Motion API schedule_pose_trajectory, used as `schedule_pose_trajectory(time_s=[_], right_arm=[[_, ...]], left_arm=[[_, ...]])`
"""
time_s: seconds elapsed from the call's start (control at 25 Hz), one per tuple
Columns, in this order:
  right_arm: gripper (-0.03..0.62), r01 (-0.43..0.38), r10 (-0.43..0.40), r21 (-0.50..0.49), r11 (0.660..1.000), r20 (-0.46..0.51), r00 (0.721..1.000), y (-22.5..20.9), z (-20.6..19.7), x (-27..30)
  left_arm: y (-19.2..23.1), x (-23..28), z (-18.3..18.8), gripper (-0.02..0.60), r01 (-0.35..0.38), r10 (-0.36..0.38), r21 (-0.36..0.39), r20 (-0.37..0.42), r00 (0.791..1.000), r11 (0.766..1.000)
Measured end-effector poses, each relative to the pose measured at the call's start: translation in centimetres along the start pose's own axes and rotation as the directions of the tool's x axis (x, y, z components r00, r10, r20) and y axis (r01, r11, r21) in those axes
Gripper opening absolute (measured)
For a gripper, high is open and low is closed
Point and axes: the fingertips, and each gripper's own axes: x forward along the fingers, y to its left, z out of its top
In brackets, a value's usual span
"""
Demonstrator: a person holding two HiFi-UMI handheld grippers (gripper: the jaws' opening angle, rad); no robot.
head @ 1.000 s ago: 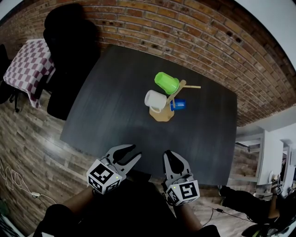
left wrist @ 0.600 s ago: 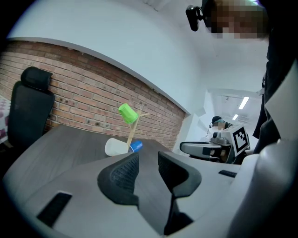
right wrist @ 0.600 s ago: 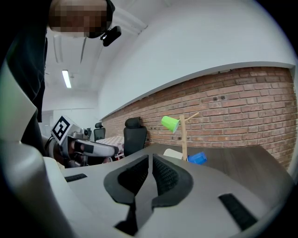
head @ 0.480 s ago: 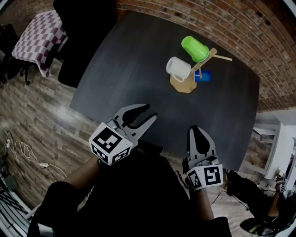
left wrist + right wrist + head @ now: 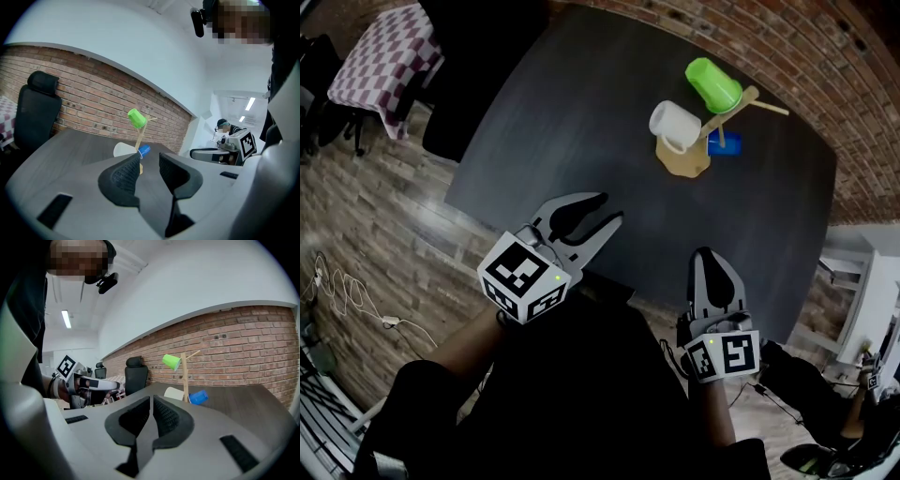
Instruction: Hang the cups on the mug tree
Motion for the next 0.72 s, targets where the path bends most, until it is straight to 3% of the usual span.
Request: schedule_pose_trajectory(time_s=[0.72], right_arm=[[0.046, -0.002, 0.002, 0.010, 1.000, -0.010, 1.000, 1.2, -0.6, -0.6]], left_arm=[[-0.3, -1.1, -0.9, 0.140, -0.005, 0.005, -0.020, -0.017, 1.000, 1.000]])
